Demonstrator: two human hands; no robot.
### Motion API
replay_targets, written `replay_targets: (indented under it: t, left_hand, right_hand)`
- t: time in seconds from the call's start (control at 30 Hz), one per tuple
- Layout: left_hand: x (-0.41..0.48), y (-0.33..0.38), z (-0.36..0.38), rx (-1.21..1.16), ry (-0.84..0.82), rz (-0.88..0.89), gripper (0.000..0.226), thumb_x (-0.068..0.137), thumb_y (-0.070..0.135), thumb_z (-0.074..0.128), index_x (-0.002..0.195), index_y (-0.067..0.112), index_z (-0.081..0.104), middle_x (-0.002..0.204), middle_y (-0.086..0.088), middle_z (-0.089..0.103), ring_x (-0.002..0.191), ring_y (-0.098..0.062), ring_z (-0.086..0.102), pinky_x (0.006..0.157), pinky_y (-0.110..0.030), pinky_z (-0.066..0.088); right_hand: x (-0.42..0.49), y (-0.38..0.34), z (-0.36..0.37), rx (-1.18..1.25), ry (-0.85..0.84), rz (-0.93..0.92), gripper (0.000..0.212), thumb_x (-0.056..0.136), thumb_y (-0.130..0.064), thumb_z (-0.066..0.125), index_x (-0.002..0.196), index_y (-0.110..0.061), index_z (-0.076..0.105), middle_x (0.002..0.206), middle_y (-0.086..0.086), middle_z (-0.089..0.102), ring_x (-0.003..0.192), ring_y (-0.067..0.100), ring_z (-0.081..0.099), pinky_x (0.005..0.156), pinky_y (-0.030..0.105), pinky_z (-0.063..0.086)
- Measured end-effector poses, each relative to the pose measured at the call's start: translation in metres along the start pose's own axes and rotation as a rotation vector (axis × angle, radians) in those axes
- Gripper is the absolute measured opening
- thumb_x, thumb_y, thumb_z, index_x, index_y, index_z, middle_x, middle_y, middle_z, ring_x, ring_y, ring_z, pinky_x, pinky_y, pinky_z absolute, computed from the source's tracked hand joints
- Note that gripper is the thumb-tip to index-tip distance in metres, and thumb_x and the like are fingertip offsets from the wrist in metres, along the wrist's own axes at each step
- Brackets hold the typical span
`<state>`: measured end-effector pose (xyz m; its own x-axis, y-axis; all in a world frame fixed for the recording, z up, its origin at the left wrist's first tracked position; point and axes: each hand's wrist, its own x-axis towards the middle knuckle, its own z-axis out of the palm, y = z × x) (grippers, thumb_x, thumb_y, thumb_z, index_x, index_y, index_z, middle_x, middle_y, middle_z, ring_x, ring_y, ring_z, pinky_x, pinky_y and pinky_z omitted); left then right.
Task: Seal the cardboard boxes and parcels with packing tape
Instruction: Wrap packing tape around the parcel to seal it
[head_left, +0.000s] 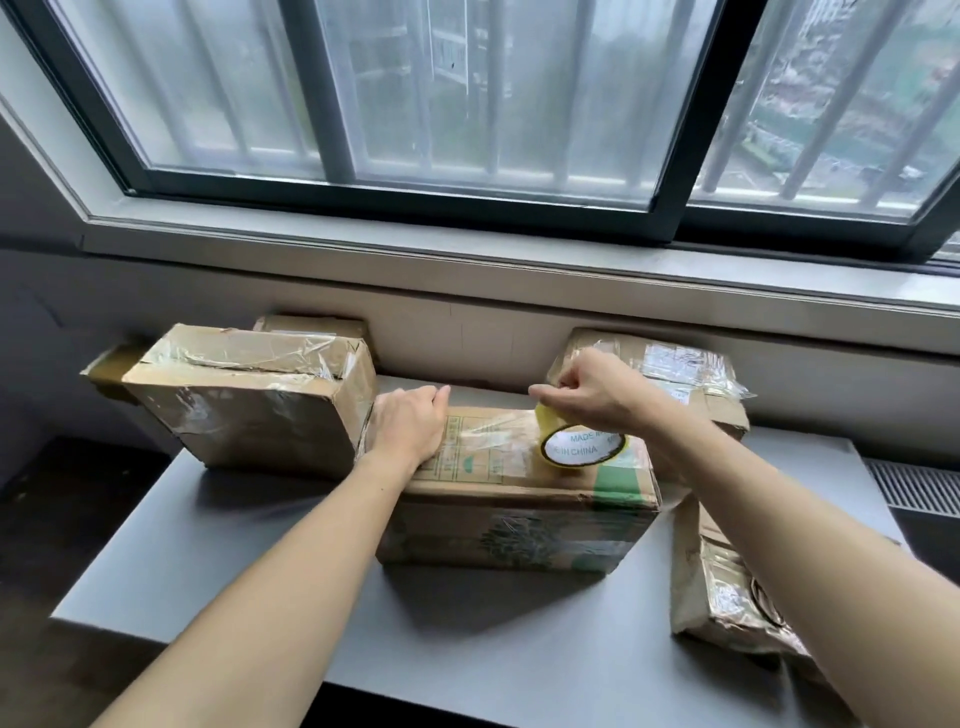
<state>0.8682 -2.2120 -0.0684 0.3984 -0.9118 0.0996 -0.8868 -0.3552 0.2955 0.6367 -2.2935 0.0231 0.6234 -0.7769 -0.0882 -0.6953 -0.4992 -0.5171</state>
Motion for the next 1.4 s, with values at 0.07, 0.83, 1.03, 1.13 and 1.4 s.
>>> replay_targets:
  t: [0.07, 0.83, 1.03, 1.13, 1.4]
  left_hand:
    - [0.001, 0.013, -0.005, 0.001, -0.025, -0.009, 0.051, 0.106, 0.043, 0.028, 0.096, 0.012, 0.068, 0.103, -0.015, 0.071, 0.105, -0.037, 0.061, 0.094, -0.041, 0.04]
    - [0.003, 0.096, 0.022, 0.05, -0.08, 0.056, 0.059, 0.104, 0.053, 0.027, 0.095, 0.018, 0.074, 0.104, -0.012, 0.073, 0.103, -0.033, 0.063, 0.091, -0.037, 0.043]
    - [-0.001, 0.094, 0.022, 0.059, -0.038, 0.08, 0.056, 0.105, 0.047, 0.028, 0.098, 0.016, 0.074, 0.104, -0.012, 0.074, 0.103, -0.033, 0.064, 0.092, -0.039, 0.042]
    - [0.001, 0.093, 0.025, 0.078, -0.037, 0.087, 0.056, 0.105, 0.048, 0.027, 0.097, 0.017, 0.074, 0.103, -0.011, 0.074, 0.102, -0.032, 0.065, 0.092, -0.039, 0.043]
    - [0.002, 0.132, 0.031, 0.121, -0.154, 0.264, 0.052, 0.103, 0.053, 0.024, 0.088, 0.022, 0.063, 0.102, -0.005, 0.073, 0.106, -0.027, 0.063, 0.095, -0.042, 0.037]
  right_hand:
    - [-0.003, 0.01, 0.004, 0.165, 0.059, -0.038, 0.057, 0.094, -0.041, 0.06, 0.049, -0.015, 0.037, 0.048, -0.002, 0.032, 0.044, 0.013, 0.027, 0.048, 0.028, 0.024]
    - [-0.047, 0.08, -0.043, -0.095, 0.192, 0.168, 0.058, 0.092, -0.038, 0.058, 0.047, -0.012, 0.033, 0.044, 0.001, 0.028, 0.047, 0.023, 0.028, 0.046, 0.029, 0.029]
    - [-0.049, 0.105, -0.011, -0.256, 0.171, 0.254, 0.052, 0.094, -0.041, 0.053, 0.052, -0.011, 0.042, 0.049, 0.0, 0.044, 0.052, 0.025, 0.044, 0.048, 0.026, 0.031]
    - [-0.048, 0.118, 0.013, -0.146, 0.199, 0.34, 0.052, 0.094, -0.037, 0.05, 0.05, -0.01, 0.044, 0.054, 0.003, 0.05, 0.061, 0.033, 0.053, 0.056, 0.03, 0.038]
    - [-0.043, 0.127, 0.039, -0.133, 0.288, 0.339, 0.046, 0.099, -0.039, 0.04, 0.076, -0.011, 0.068, 0.089, 0.016, 0.072, 0.085, 0.039, 0.066, 0.072, 0.038, 0.049]
